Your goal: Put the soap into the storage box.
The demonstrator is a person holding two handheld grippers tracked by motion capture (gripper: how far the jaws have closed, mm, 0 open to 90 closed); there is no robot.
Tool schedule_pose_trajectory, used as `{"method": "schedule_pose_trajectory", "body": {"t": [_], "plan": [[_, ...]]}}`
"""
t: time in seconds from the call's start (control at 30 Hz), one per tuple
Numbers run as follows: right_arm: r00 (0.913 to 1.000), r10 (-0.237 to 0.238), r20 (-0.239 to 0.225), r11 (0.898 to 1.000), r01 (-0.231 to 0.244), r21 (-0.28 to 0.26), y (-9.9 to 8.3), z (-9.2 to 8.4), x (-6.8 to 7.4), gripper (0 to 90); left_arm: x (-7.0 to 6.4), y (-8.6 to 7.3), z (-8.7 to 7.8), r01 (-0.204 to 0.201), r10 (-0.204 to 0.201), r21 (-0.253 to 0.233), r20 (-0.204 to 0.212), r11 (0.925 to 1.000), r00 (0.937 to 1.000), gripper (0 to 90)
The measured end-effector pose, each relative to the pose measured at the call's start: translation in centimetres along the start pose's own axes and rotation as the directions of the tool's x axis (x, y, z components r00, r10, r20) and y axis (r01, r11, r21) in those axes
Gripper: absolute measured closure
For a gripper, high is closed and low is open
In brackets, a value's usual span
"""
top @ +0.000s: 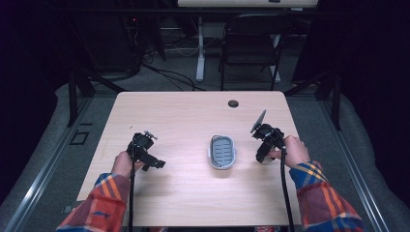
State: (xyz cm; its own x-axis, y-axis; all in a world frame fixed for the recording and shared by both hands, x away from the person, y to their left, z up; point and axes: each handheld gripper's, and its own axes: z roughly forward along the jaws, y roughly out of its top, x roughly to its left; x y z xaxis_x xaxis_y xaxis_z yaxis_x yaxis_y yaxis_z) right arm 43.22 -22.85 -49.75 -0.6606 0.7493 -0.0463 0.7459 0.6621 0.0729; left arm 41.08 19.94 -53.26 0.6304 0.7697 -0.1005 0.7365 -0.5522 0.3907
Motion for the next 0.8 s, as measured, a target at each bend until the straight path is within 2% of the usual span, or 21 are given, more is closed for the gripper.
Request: {"method": "schedule_pose_trajectory", "body": {"t": [0.03, 0.13, 0.27, 0.33, 0.4, 0.43, 0.5, 0.8], "plan": [[0.9999, -0.011, 0.003, 1.000, 0.011, 0.023, 0.2, -0.3, 0.1, 22.8, 0.0, 0.0, 0.0, -0.002, 0.002, -0.001, 0.000, 1.0000, 1.0000, 0.0], [0.9999, -0.015, 0.002, 1.000, 0.015, 0.004, 0.7, -0.5, 0.4, 22.8, -0.1, 0.1, 0.1, -0.005, 0.005, -0.004, 0.000, 1.0000, 1.0000, 0.0], [0.9993, -0.036, 0.005, 0.999, 0.036, 0.013, 1.3, -0.9, 0.7, 22.8, -0.2, 0.3, 0.2, -0.010, 0.010, 0.003, 0.002, 0.9999, 0.9999, 0.0], [0.9992, -0.039, 0.003, 0.999, 0.039, -0.006, 1.4, -0.9, 0.9, 22.8, -0.2, 0.4, 0.2, -0.012, 0.012, 0.000, 0.004, 0.9999, 0.9999, 0.0], [0.9989, -0.046, 0.004, 0.999, 0.047, -0.004, 1.7, -1.0, 1.1, 22.8, -0.2, 0.5, 0.3, -0.017, 0.017, 0.003, 0.007, 0.9998, 0.9998, 0.0], [0.9994, -0.036, -0.003, 0.999, 0.036, 0.000, 1.8, -1.1, 1.2, 22.7, -0.2, 0.5, 0.3, -0.019, 0.019, 0.006, 0.006, 0.9998, 0.9998, 0.0], [0.9985, -0.056, 0.000, 0.998, 0.056, 0.009, 2.1, -1.2, 1.2, 22.8, -0.3, 0.6, 0.3, -0.021, 0.021, 0.005, 0.006, 0.9998, 0.9998, 0.0], [0.9974, -0.071, 0.006, 0.997, 0.071, 0.007, 3.1, -1.7, 1.7, 22.8, -0.2, 0.5, 0.3, -0.025, 0.025, 0.004, 0.005, 0.9997, 0.9997, 0.0]]}}
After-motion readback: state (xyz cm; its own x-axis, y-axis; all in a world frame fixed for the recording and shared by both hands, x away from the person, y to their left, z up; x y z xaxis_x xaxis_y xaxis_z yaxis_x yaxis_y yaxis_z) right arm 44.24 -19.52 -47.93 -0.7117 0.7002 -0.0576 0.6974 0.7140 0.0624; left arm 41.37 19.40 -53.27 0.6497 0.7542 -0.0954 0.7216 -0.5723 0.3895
